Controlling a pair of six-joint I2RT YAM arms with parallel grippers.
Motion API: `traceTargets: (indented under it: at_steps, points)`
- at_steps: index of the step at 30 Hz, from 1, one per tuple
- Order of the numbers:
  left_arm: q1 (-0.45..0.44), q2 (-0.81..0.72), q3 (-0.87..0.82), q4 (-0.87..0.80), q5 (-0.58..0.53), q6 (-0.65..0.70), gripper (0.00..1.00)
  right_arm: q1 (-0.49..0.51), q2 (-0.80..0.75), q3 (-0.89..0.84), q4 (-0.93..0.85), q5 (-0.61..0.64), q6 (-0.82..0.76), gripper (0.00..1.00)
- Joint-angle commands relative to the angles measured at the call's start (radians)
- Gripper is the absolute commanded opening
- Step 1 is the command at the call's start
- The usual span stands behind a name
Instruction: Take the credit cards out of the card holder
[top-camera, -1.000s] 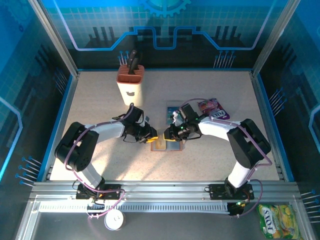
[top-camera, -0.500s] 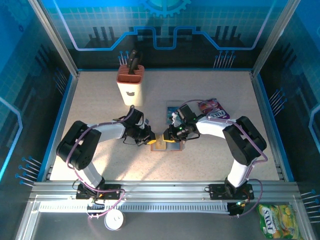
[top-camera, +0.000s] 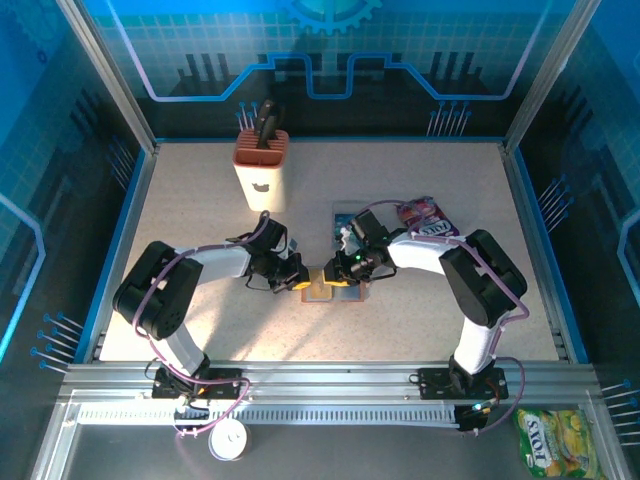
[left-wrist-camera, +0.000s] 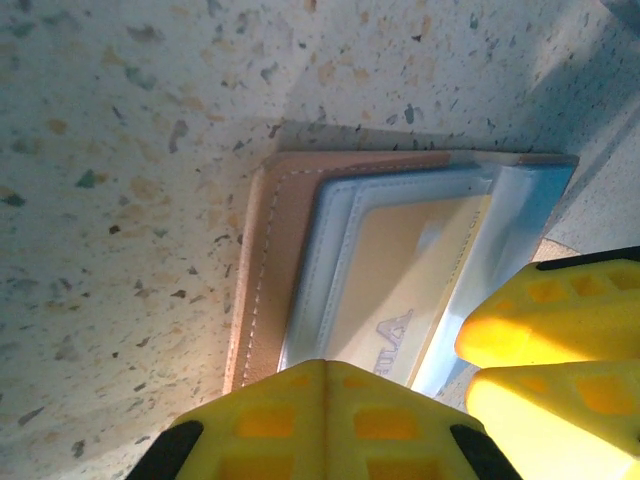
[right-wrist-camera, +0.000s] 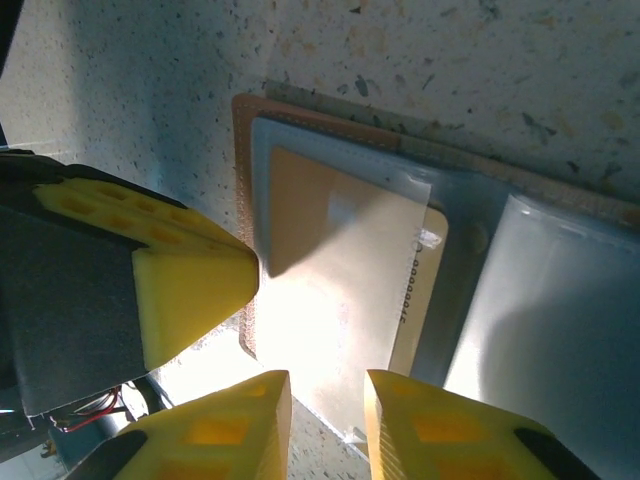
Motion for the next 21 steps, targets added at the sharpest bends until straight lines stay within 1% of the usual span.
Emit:
traceTargets:
  at_steps: [1,21]
  points:
    - [0.004,0.02,-0.014,-0.025,-0.012,0.031,0.06,0.016,0.021,0.025,-0.005,-0.002,0.007,0.28]
    - [0.004,0.029,-0.01,-0.03,-0.01,0.035,0.06,0.022,0.059,0.04,-0.012,-0.001,0.007,0.29]
